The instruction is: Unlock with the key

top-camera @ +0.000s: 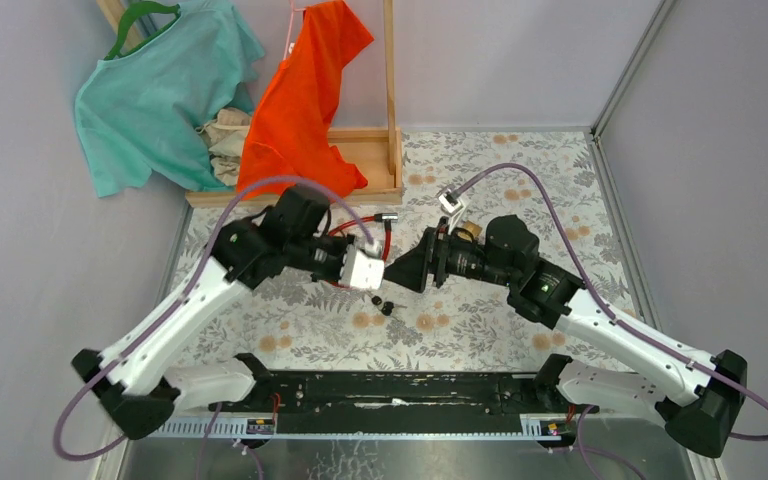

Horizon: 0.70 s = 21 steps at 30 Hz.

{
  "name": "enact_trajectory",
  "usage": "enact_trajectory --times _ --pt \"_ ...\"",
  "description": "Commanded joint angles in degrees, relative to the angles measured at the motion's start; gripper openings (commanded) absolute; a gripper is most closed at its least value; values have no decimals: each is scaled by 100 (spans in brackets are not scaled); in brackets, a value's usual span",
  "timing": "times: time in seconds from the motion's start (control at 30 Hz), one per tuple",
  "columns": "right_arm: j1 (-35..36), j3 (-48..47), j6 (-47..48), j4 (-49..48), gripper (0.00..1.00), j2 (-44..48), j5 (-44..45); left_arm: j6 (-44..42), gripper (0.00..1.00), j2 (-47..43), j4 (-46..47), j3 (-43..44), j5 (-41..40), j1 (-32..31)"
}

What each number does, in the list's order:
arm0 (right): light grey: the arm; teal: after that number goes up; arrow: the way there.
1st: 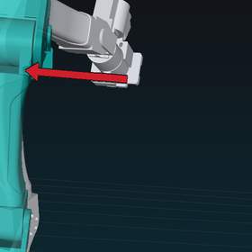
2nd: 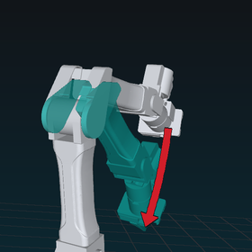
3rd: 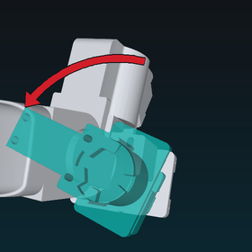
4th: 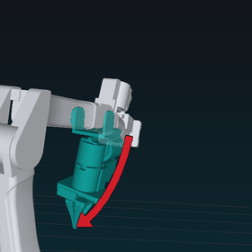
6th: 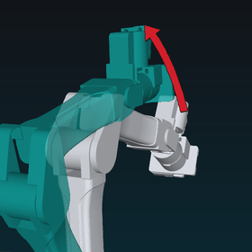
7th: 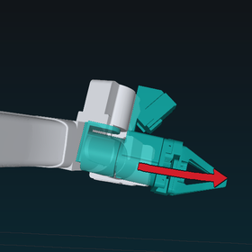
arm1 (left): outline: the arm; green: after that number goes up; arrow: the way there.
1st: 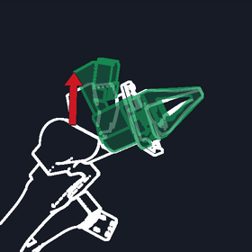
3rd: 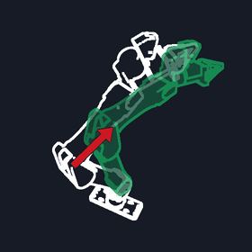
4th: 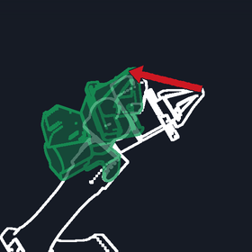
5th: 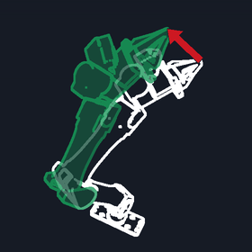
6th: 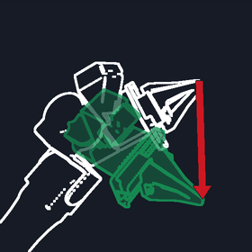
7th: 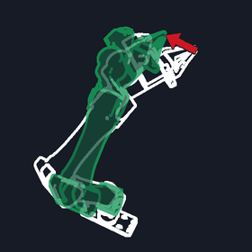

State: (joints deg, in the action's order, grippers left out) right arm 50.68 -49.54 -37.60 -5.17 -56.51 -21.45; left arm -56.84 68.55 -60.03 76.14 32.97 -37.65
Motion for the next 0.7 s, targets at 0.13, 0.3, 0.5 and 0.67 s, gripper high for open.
enact_trajectory --times 0.13,0.3,0.5,0.67 --pt "-372 -192 -664 -752 75 -213 -435 -3390 0 -1997 2651 -1635 -2657 -1533" --pt "-416 60 -1304 -1727 70 -420 -910 -5307 0 -3025 5314 -3496 -2400 -1654" --pt "-436 247 -1606 -2211 61 -598 -1155 -5882 0 -3268 6972 -4257 -2056 -1677" --pt "-436 324 -1610 -2288 57 -603 -1097 -6079 0 -3329 7137 -4394 -1945 -1688"
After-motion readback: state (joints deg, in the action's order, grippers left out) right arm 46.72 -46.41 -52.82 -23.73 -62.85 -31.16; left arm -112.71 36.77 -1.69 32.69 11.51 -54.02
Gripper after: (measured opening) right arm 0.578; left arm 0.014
